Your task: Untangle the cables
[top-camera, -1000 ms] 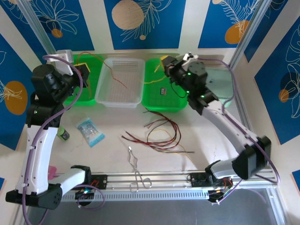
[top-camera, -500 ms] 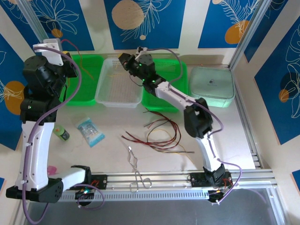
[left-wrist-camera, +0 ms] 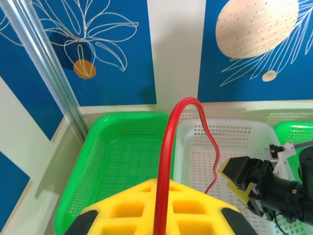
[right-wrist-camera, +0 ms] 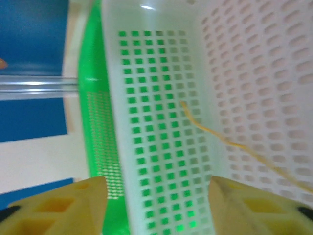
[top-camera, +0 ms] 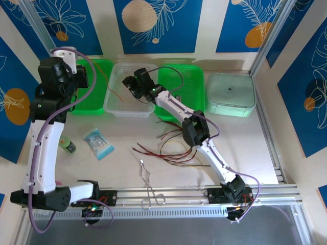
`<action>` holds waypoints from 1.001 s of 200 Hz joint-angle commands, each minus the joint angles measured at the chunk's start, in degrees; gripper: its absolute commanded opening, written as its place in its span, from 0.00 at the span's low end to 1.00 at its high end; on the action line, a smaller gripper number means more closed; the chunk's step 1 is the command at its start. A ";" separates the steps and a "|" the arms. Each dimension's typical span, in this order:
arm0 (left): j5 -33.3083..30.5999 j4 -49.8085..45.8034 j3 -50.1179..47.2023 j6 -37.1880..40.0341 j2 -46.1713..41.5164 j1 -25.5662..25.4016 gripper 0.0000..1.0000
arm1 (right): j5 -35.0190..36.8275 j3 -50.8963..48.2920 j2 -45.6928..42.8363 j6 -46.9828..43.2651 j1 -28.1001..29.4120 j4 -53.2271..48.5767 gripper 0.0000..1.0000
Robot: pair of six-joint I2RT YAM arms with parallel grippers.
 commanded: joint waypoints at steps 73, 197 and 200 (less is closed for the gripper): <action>-9.23 1.94 7.34 8.46 3.57 0.95 0.00 | -2.09 -3.90 -16.42 -3.24 -1.21 -6.45 0.84; -14.40 9.91 13.20 14.93 16.96 5.23 0.00 | -13.02 -38.36 -45.96 -6.39 -8.63 5.46 0.81; -14.20 9.94 13.36 14.64 17.26 5.55 0.00 | -13.12 -39.23 -46.62 -6.47 -8.98 5.62 0.81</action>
